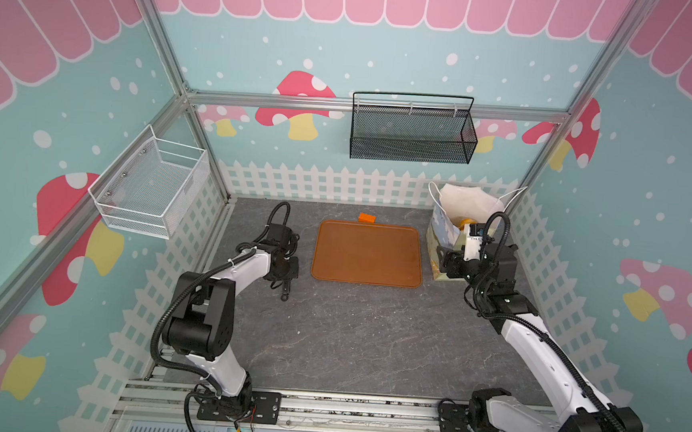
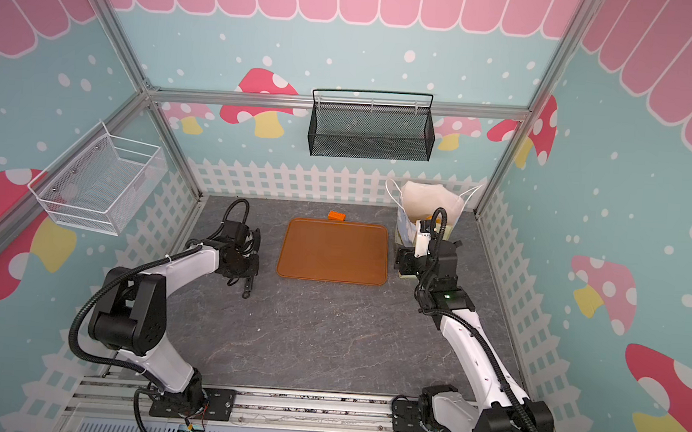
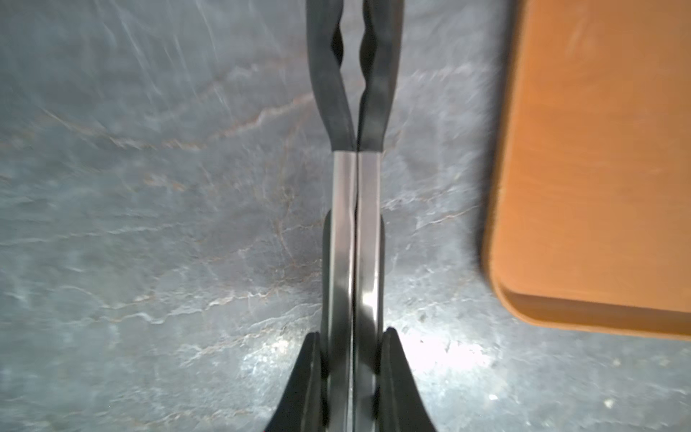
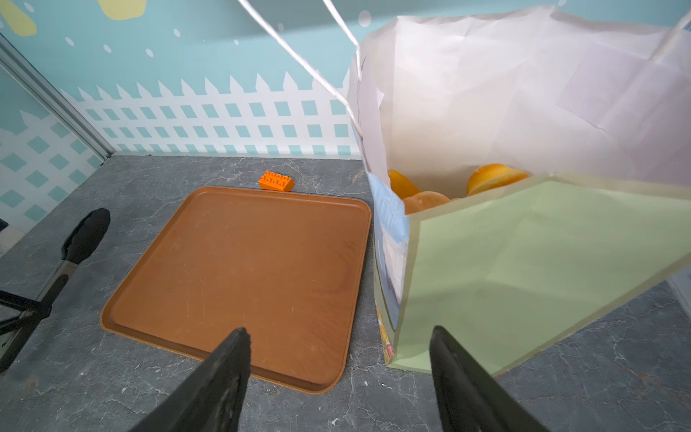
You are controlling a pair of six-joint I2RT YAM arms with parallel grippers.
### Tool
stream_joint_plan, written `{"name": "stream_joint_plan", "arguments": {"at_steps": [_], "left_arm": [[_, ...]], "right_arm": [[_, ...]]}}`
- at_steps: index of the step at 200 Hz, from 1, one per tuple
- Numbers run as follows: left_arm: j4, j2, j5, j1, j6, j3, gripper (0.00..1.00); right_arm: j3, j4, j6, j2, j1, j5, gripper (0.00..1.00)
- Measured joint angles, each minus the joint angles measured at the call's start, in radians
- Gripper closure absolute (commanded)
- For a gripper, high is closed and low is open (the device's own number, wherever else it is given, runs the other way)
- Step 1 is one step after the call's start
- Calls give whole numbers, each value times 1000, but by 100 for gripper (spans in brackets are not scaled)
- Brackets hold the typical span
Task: Take the fake bread out of the paper bag
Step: 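Grasp the metal tongs with the left gripper while the right reaches the bag, then lift the tongs with the left gripper while the right grasps the bag handle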
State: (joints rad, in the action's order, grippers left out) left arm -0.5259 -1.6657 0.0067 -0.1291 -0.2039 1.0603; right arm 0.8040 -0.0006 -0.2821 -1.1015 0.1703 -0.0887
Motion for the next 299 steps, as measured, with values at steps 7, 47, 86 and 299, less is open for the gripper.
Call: {"name": "stream_joint_plan", "arguments": {"at_steps": [7, 47, 86, 299], "left_arm": [[1, 16, 3, 0, 5, 0, 100], [4, 126, 30, -11, 55, -2, 100], [27, 276, 40, -125, 148, -7, 100], [300, 402, 143, -344, 236, -131, 100]], "right_arm": [[4, -7, 0, 0, 0, 0, 23], [170, -161, 35, -17, 0, 69, 20], [565, -395, 62, -146, -94, 190, 16], [1092, -740, 17, -698, -410, -78, 24]]}}
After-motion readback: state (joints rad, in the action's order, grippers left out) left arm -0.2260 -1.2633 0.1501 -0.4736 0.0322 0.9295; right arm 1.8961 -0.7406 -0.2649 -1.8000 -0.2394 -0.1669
